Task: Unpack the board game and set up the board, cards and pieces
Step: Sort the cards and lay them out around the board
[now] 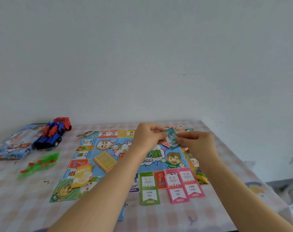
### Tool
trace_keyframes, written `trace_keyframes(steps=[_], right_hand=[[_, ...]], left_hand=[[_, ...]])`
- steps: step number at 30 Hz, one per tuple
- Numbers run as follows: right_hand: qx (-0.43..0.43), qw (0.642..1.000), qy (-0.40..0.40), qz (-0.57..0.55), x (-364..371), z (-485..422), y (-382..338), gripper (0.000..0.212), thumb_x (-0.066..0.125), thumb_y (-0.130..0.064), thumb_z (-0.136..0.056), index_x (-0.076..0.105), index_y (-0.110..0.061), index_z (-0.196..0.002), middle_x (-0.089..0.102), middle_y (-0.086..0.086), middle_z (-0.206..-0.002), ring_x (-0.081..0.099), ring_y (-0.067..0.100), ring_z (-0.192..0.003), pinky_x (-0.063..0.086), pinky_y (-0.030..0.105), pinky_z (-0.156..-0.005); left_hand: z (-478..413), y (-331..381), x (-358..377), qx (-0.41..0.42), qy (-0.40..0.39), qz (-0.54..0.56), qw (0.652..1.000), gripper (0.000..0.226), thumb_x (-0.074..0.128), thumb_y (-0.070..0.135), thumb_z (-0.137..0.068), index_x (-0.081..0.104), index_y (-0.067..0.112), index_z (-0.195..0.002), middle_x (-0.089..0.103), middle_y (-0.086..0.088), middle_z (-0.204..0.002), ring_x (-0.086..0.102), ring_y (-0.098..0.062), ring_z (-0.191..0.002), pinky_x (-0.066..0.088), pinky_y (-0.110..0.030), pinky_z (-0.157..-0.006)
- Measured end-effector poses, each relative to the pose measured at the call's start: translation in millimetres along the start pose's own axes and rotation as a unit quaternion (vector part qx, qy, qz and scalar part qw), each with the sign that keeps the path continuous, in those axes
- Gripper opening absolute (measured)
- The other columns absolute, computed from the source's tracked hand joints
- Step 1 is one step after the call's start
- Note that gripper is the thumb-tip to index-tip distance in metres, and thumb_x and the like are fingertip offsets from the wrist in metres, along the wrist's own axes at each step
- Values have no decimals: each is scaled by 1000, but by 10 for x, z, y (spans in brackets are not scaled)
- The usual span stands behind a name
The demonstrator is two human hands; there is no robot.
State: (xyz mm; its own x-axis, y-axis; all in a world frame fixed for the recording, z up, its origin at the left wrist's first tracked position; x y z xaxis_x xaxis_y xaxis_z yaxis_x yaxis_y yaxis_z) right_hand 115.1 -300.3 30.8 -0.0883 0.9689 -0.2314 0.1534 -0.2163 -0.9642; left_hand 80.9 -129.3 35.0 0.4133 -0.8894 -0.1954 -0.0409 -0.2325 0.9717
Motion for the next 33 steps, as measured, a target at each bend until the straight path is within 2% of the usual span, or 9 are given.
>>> trace_keyframes(steps=[3, 6, 8, 12, 16, 19, 21, 25, 33], right_hand=[[30, 999, 37, 5, -331, -271, 124, 9, 80, -11, -73, 75, -19, -72, 71, 0, -63, 62, 13, -55, 56, 34, -62], [47, 996, 70, 23, -590, -536, 230, 14, 80, -14, -74, 73, -24, -68, 72, -1, -67, 66, 15, -61, 60, 36, -67], [51, 994, 84, 44, -728, -722, 299, 16, 79, -15, -74, 71, -25, -66, 72, -2, -67, 67, 14, -62, 60, 36, -69], [59, 988, 114, 88, -908, -1099, 448, 19, 80, -14, -72, 70, -27, -62, 71, -3, -65, 67, 15, -63, 59, 38, -70], [87, 981, 128, 114, -1004, -1390, 622, 21, 79, -14, -72, 68, -27, -60, 70, -2, -65, 68, 15, -64, 59, 39, -71], [108, 977, 131, 132, -1027, -1541, 756, 17, 79, -15, -72, 70, -25, -63, 70, -2, -66, 68, 16, -66, 59, 39, -71], [117, 975, 122, 143, -994, -1603, 828, 14, 78, -14, -73, 71, -24, -67, 70, -1, -67, 68, 17, -60, 59, 35, -67], [122, 973, 113, 162, -925, -1687, 930, 11, 77, -13, -74, 73, -22, -68, 70, 3, -62, 67, 19, -51, 60, 35, -61], [91, 959, 108, 247, -871, -1783, 930, 16, 69, -7, -69, 72, -22, -64, 69, 3, -64, 68, 24, -63, 60, 36, -62]], left_hand=[[-223, 63, 352, 19, -14, -37, 999, 15, 71, 9, -82, 69, 9, -96, 72, -7, -84, 70, -19, -73, 59, -35, -75], [-402, 132, 603, 73, -32, -136, 987, 23, 70, 19, -84, 69, 13, -106, 71, 0, -97, 67, -12, -87, 52, -26, -83], [-519, 142, 797, 98, -57, -189, 975, 25, 70, 17, -84, 69, 14, -109, 70, 1, -103, 65, -10, -92, 49, -22, -85], [-746, 108, 1144, 123, -107, -259, 952, 30, 65, 14, -86, 66, 18, -115, 68, 2, -112, 62, -9, -99, 47, -23, -89], [-944, 73, 1393, 140, -147, -322, 925, 35, 62, 17, -89, 61, 20, -124, 62, 2, -126, 57, -13, -114, 44, -30, -99], [-1063, 28, 1550, 156, -159, -370, 902, 36, 57, 18, -92, 58, 22, -128, 56, 1, -134, 52, -16, -121, 39, -33, -102], [-1116, -18, 1653, 165, -171, -389, 890, 36, 53, 17, -94, 56, 22, -130, 52, 0, -138, 48, -18, -126, 37, -34, -103], [-1175, -137, 1842, 181, -207, -426, 862, 40, 49, 15, -94, 51, 21, -134, 48, -3, -141, 45, -21, -128, 39, -38, -105], [-1237, -274, 1992, 233, -219, -512, 797, 33, 46, 21, -94, 61, 23, -124, 59, -2, -127, 53, -24, -113, 44, -39, -92]])
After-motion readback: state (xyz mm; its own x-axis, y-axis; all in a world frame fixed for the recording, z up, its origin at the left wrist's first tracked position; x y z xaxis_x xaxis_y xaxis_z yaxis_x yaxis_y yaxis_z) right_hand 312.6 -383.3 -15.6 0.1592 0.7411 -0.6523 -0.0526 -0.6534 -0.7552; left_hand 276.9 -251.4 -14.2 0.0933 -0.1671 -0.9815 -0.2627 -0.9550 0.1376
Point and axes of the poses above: each hand's wrist, its own z-axis away from the middle knuckle, its own x-axis out of the palm, y = z × x, the point moved 7 cm from there along -z, towards the middle knuckle
